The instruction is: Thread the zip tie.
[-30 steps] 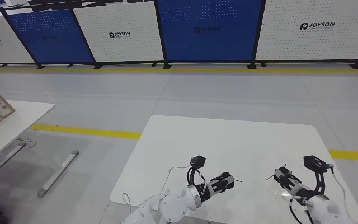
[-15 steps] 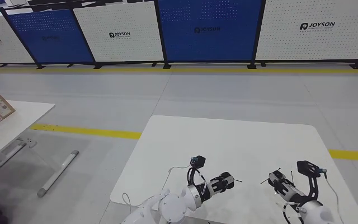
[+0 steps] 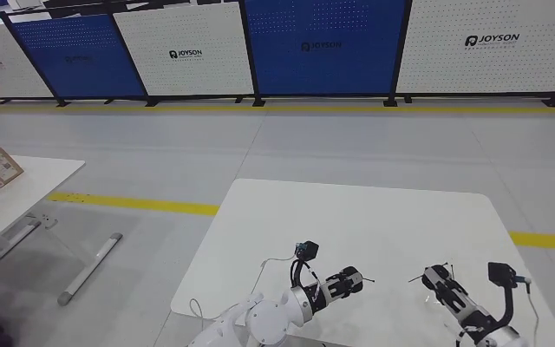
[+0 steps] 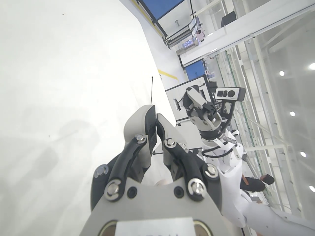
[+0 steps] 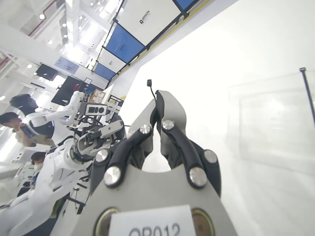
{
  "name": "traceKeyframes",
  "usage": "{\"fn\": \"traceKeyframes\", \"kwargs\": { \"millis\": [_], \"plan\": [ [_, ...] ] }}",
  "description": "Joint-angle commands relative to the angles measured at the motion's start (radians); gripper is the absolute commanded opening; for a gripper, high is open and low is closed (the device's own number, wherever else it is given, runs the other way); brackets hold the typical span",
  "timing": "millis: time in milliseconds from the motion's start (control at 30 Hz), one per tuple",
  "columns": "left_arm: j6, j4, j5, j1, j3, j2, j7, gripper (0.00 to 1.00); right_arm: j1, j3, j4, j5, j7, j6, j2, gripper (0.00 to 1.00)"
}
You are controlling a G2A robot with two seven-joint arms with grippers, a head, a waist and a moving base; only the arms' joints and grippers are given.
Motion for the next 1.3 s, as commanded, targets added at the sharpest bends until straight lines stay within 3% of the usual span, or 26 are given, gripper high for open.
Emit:
{"fn": "traceKeyframes", "kwargs": {
  "millis": [0,67,733,933,1100,1267],
  "plan": [
    [0.000,0.000,0.000,0.000,0.000,0.000,0.000,0.00,-0.011,-0.001,0.017,0.019,-0.007,-0.069,-0.002,0.00],
    [0.000,0.000,0.000,0.000,0.000,0.000,0.000,0.00,-0.012,-0.001,0.032,0.025,0.026,-0.109,-0.003,0.00],
    [0.000,0.000,0.000,0.000,0.000,0.000,0.000,0.00,-0.001,-0.007,0.033,0.004,0.029,-0.091,-0.004,0.00],
    [0.000,0.000,0.000,0.000,0.000,0.000,0.000,0.00,0.008,-0.052,0.041,0.012,-0.015,-0.141,-0.017,0.00],
    [0.000,0.000,0.000,0.000,0.000,0.000,0.000,0.00,0.048,-0.112,0.056,-0.024,-0.013,-0.103,-0.028,0.00],
    [0.000,0.000,0.000,0.000,0.000,0.000,0.000,0.00,0.048,-0.112,0.056,-0.024,-0.013,-0.103,-0.028,0.00]
  ]
}}
